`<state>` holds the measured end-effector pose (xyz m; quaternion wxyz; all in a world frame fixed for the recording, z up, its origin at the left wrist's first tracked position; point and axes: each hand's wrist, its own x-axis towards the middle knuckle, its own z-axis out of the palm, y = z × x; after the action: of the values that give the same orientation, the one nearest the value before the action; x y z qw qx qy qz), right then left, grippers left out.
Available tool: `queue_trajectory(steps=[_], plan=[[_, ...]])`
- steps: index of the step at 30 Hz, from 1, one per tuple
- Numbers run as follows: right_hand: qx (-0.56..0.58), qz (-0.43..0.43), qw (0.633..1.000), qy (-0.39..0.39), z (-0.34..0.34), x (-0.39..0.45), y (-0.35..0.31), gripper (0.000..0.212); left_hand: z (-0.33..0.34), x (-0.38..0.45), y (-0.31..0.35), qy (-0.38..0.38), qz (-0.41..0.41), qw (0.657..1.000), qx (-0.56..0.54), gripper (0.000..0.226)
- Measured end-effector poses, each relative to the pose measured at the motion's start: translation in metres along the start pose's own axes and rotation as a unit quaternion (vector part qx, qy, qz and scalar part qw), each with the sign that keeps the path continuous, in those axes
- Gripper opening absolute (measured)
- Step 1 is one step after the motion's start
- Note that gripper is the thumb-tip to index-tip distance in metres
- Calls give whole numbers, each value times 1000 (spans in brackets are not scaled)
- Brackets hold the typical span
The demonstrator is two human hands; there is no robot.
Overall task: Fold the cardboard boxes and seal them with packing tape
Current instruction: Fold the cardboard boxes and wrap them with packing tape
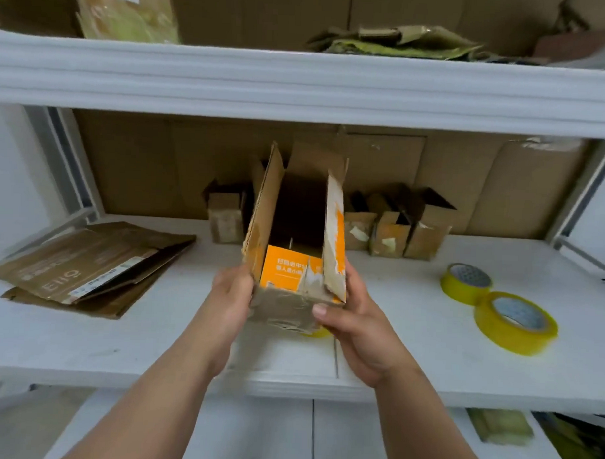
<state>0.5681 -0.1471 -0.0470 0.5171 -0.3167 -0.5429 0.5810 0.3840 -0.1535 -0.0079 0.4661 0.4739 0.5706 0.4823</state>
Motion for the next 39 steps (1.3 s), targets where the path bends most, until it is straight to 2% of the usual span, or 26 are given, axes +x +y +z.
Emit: queue_trajectory(steps=[4, 9, 15, 17, 20, 21, 26, 28, 32, 36, 39], plan=[[-14, -7, 999, 43, -65, -39, -22, 87, 71, -7, -1, -29, -16, 999, 16, 47], [9, -13, 987, 161, -150, -86, -47, 81, 169, -25, 0, -97, 26, 995, -8, 47], [-9, -10, 969, 248, -228, -112, -78, 64, 259, -30, 18, -197, 61, 978, 4, 39], [-31, -12, 965, 259, -252, -113, -88, 62, 286, -22, 23, -211, 64, 975, 9, 32], [-64, -19, 959, 277, -287, -106, -99, 54, 326, -1, 30, -229, 83, 969, 41, 56], [-71, -26, 956, 284, -297, -101, -101, 50, 338, 7, 32, -234, 95, 966, 54, 58], [-140, -30, 940, 308, -349, -67, -109, 49, 387, 57, 39, -273, 122, 951, 82, 37], [-187, -18, 927, 323, -372, -51, -112, 51, 404, 73, 44, -282, 123, 948, 86, 39], [-253, -10, 904, 344, -408, -18, -111, 51, 434, 106, 42, -269, 115, 952, 87, 61], [-255, 8, 902, 348, -437, 12, -98, 41, 452, 131, 36, -247, 103, 958, 103, 56], [-251, 26, 909, 331, -458, 41, -91, 44, 465, 154, 37, -248, 107, 954, 133, 48]])
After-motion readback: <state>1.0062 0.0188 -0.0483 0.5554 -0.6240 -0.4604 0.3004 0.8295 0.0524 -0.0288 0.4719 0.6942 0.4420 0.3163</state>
